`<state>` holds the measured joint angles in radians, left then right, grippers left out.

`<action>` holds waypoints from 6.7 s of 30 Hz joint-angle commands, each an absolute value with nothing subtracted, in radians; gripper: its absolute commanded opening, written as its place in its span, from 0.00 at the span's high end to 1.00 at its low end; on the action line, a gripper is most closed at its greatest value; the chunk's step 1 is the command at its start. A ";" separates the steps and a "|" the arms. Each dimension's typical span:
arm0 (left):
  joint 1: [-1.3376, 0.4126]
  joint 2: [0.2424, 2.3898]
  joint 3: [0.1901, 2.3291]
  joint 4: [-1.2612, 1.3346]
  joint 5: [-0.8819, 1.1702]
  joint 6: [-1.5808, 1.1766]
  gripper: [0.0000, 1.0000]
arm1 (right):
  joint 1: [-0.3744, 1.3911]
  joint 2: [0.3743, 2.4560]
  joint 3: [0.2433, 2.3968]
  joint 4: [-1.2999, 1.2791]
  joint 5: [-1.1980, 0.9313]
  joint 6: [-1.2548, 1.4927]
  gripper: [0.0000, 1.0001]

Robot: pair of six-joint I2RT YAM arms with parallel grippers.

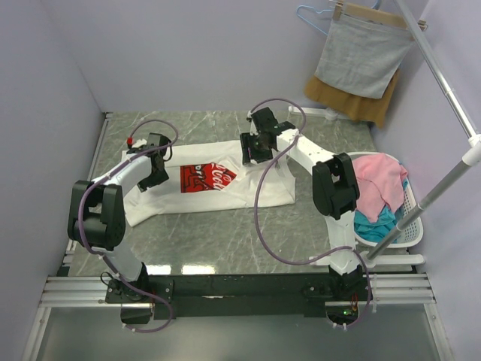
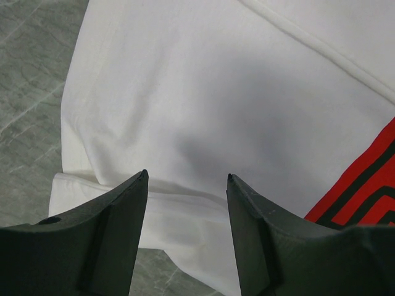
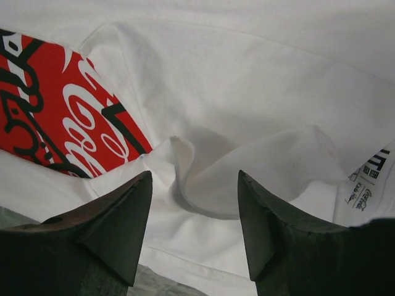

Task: Fold and stack the t-shirts
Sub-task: Fold the other side of the tshirt into a rectangle, then rotate the tshirt 90 degrees

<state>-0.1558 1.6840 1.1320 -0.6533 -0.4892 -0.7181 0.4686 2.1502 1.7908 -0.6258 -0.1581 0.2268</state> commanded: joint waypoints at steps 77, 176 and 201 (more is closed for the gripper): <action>0.118 1.402 0.760 -0.641 -0.246 -1.001 0.22 | 0.551 1.982 1.563 -0.385 -0.554 0.226 0.35; 0.009 1.842 1.419 -0.540 -0.239 -0.584 0.00 | 0.325 1.954 1.443 -0.408 -0.354 0.416 0.34; -0.363 1.738 0.833 -0.471 -0.009 -0.847 0.00 | 0.322 2.572 2.317 -0.926 -0.296 0.460 0.31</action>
